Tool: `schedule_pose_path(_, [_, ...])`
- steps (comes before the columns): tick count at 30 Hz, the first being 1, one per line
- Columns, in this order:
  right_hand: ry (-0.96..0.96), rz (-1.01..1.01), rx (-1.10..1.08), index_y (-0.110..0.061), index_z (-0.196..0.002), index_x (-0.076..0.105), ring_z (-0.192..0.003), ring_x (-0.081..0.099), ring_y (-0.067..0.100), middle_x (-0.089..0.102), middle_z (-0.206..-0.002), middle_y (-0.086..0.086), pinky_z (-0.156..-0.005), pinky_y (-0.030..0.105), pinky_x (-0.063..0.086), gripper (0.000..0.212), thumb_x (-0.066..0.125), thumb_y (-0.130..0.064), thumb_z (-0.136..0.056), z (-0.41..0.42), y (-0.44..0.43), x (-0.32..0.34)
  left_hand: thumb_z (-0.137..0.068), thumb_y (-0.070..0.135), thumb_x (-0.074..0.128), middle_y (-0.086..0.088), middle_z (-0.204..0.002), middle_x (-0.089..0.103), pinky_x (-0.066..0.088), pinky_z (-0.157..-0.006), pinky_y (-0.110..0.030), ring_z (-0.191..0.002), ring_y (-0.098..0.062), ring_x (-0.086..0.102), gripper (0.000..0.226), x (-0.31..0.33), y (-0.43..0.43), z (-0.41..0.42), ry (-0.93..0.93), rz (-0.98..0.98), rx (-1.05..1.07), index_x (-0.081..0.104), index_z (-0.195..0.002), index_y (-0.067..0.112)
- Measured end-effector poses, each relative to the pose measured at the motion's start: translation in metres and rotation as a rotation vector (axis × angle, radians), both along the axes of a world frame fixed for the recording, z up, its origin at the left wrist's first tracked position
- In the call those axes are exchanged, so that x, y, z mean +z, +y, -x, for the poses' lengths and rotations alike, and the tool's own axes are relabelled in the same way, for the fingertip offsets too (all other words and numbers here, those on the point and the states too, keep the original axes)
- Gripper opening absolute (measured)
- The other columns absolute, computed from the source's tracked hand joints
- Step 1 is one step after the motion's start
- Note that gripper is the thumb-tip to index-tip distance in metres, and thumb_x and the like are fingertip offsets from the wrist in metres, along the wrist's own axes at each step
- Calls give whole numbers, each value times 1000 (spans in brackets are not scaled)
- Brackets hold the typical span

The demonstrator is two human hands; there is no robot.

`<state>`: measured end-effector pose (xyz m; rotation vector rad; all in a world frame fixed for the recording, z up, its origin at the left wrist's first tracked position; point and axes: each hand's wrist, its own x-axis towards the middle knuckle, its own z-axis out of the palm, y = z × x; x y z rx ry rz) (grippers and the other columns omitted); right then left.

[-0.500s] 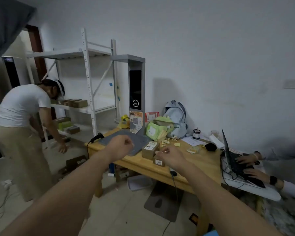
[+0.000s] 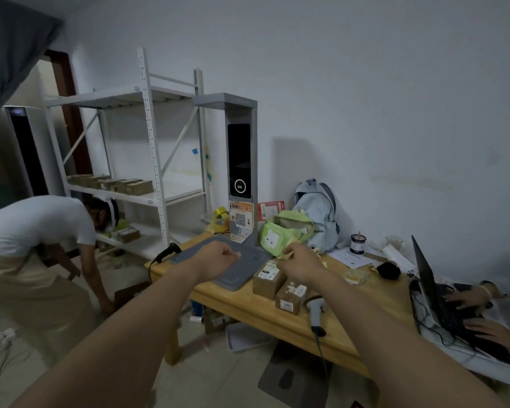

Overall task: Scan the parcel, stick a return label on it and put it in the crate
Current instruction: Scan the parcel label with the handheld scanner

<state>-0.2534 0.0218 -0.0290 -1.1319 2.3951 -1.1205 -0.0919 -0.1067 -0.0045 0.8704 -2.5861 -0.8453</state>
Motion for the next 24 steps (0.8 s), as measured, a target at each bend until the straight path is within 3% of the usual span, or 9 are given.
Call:
schedule_pose_path(2, [25, 2, 23, -10, -121, 52, -85, 58, 22, 59, -99, 7, -71, 32, 46, 39, 60, -23, -85, 18, -23, 7, -95, 35, 47, -3, -59, 36, 26, -51, -27, -50, -15, 33, 38, 5, -19, 19, -12, 8, 12, 41, -67, 11])
schedule_pose_path(6, [18, 4, 60, -11, -130, 49, -93, 54, 20, 58, -115, 9, -72, 29, 43, 48, 62, -26, -86, 47, -63, 12, -93, 29, 52, -11, -73, 45, 29, -51, -26, -56, -16, 38, 22, 5, -54, 54, 4, 12, 32, 50, -79, 12])
schedule_pose_path(9, [-33, -12, 82, -10, -125, 50, -87, 52, 19, 55, -101, 4, -72, 31, 42, 42, 59, -23, -87, 64, -86, 7, -91, 27, 56, -10, -74, 49, 34, -56, -25, -65, -19, 45, 17, -3, -77, 74, -30, -14, 34, 54, -81, 14])
schedule_pose_path(12, [-70, -35, 95, -11, -125, 48, -89, 52, 18, 52, -102, 4, -71, 29, 42, 41, 59, -24, -88, 79, -104, 4, -89, 24, 58, -10, -80, 50, 37, -65, -27, -75, -18, 46, 15, -7, -99, 88, -46, -32, 17, 52, -78, 16])
schedule_pose_path(16, [-149, -18, 57, -14, -113, 48, -77, 53, 17, 56, -90, 3, -62, 28, 42, 31, 58, -25, -85, 110, -139, -9, -94, 16, 48, -3, -64, 35, 27, -54, -20, -59, -11, 33, 29, -17, -136, 106, -105, 72, 19, 39, -66, 16])
schedule_pose_path(20, [-164, -36, 48, -12, -124, 44, -79, 53, 16, 52, -87, 0, -64, 29, 39, 45, 58, -24, -83, 130, -165, -8, -90, 21, 54, 12, -65, 47, 39, -61, -18, -60, 0, 43, 27, -19, -173, 128, -60, 69, 74, 47, -65, 27])
schedule_pose_path(24, [-164, -16, 22, -13, -131, 37, -65, 50, 11, 51, -80, -2, -52, 23, 37, 55, 60, -23, -82, 146, -183, -7, -88, 24, 57, 13, -70, 51, 40, -69, -15, -63, 1, 46, 24, -16, -199, 145, -76, 68, 46, 51, -66, 30])
